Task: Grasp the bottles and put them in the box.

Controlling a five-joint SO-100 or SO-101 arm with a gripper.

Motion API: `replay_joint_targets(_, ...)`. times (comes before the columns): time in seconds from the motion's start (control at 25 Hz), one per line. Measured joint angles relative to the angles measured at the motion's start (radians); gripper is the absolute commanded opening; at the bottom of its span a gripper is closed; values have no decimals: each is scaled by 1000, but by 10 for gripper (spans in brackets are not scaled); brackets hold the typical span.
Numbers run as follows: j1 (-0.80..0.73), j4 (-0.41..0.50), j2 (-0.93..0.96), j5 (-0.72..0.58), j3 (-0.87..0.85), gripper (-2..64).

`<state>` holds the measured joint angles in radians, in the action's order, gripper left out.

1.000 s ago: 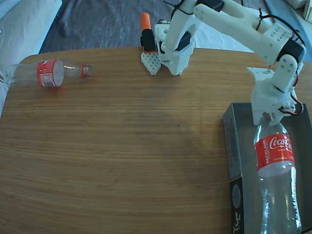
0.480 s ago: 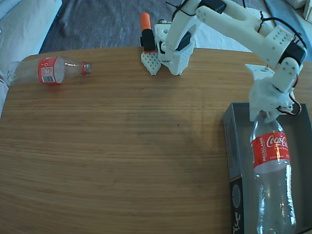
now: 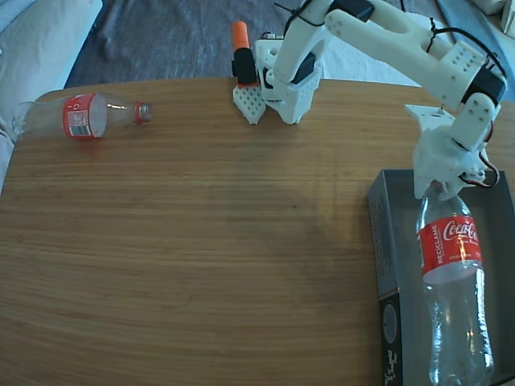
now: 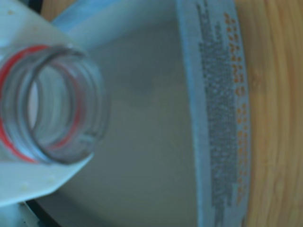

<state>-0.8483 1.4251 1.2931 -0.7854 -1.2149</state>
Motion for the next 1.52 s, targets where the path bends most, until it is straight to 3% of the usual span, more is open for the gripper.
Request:
replay_joint_targets(0.12,-3,0,0,0,0,91)
replay_joint_targets(0.32,-5,0,0,6,0,99)
replay_joint_targets(0.48,-5,0,0,6,0,237)
replay_joint_targets(0.6,-5,-2,0,6,0,272)
replay_joint_targets(1.0,5,-2,0,28,0,268)
replay_joint_targets(1.36,137,-2,0,32,0,268)
replay_joint_targets(1.52,210,-3,0,107,40,268)
